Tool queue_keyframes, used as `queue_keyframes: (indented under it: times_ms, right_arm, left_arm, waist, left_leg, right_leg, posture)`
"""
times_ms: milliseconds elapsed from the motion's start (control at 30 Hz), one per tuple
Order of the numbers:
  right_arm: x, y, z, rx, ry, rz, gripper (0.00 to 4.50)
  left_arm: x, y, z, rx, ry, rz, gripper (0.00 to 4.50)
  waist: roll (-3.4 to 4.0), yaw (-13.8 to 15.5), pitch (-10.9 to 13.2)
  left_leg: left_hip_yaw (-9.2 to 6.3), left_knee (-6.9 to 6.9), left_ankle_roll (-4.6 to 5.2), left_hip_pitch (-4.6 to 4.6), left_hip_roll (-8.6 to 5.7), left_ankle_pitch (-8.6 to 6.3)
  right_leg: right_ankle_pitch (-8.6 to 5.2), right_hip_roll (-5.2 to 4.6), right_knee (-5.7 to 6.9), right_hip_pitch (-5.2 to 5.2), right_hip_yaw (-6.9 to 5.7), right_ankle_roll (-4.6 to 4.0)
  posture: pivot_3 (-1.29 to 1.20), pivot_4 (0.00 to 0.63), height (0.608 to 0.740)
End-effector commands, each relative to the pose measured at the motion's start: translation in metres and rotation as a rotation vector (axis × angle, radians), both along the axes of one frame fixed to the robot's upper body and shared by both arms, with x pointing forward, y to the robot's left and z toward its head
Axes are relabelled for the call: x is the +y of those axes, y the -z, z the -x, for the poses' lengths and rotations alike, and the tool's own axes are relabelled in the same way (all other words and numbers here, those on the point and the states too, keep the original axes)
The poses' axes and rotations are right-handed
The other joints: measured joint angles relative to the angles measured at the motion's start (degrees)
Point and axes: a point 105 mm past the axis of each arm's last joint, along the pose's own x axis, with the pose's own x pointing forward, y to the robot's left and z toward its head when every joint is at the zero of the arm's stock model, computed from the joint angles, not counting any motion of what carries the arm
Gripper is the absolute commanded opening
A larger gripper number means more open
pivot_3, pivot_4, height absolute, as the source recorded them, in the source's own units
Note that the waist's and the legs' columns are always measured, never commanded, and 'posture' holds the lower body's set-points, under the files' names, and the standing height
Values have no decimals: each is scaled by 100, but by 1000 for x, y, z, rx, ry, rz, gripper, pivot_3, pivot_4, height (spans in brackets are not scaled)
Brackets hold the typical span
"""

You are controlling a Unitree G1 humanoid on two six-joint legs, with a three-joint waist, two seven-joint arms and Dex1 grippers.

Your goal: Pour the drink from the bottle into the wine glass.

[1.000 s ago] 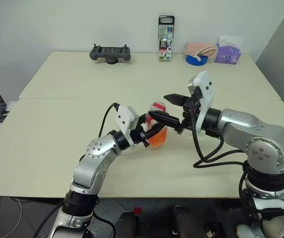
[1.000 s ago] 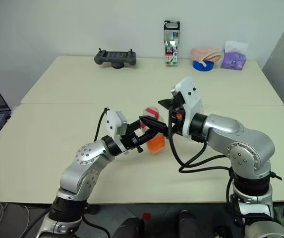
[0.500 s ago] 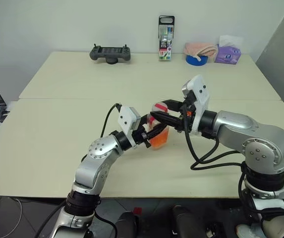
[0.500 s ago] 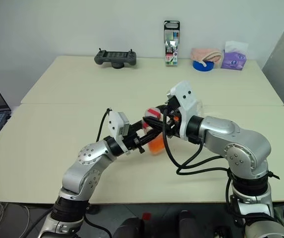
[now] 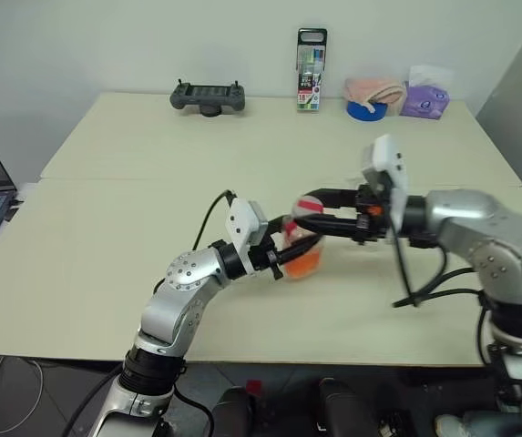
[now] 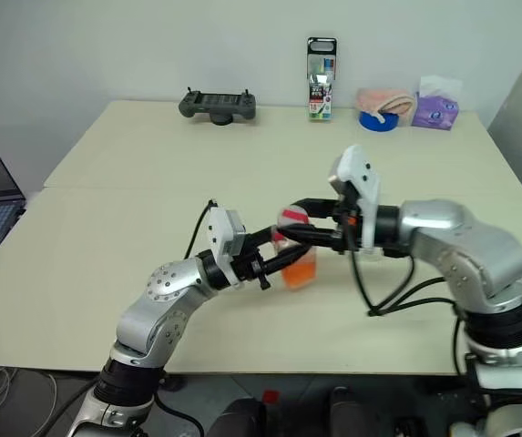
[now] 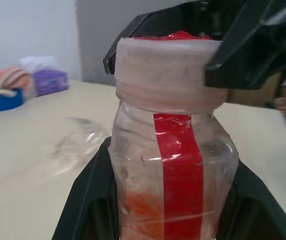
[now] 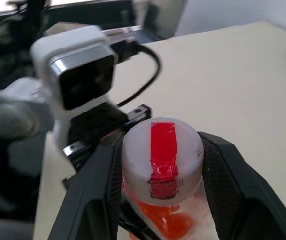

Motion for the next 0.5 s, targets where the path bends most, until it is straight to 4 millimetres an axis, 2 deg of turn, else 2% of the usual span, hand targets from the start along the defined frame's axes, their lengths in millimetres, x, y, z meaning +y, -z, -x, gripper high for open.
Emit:
queue_keyframes:
  times_ms: [33,100,200,300,500]
  right_arm:
    - [25,5,53,-46,-532,114,1901]
    - [25,10,55,-73,-640,187,1901]
    - [31,2,37,-107,-603,188,1900]
    - [27,-4,28,-113,-561,177,1900]
    - [22,-14,14,-144,-408,103,3952]
  left_arm:
    - [5,-9,-6,20,-3,10,1779]
    - [6,-10,-5,25,15,10,1778]
    - [6,-10,-8,13,-7,8,1775]
    - [6,-10,-8,12,-15,8,1775]
    - [6,-7,-9,15,-23,11,1762]
  waist:
    - [1,-53,0]
    - [2,-77,1]
    - [2,-69,1]
    - [1,-34,1]
    - [1,2,1]
  left_leg:
    - [3,0,0,5,5,0]
    - [6,-4,1,17,12,1]
    - [0,-2,0,24,20,2]
    - [0,6,-2,22,17,3]
    - [-1,12,-2,9,3,3]
  right_leg:
    - [0,3,6,-1,2,0]
    - [0,11,17,0,4,0]
    - [-8,22,31,0,2,13]
    - [2,18,38,-1,4,-4]
    - [2,-1,31,-4,5,-4]
  posture:
    - [0,150,740]
    - [0,150,740]
    - [0,150,740]
    - [0,150,740]
    - [0,150,740]
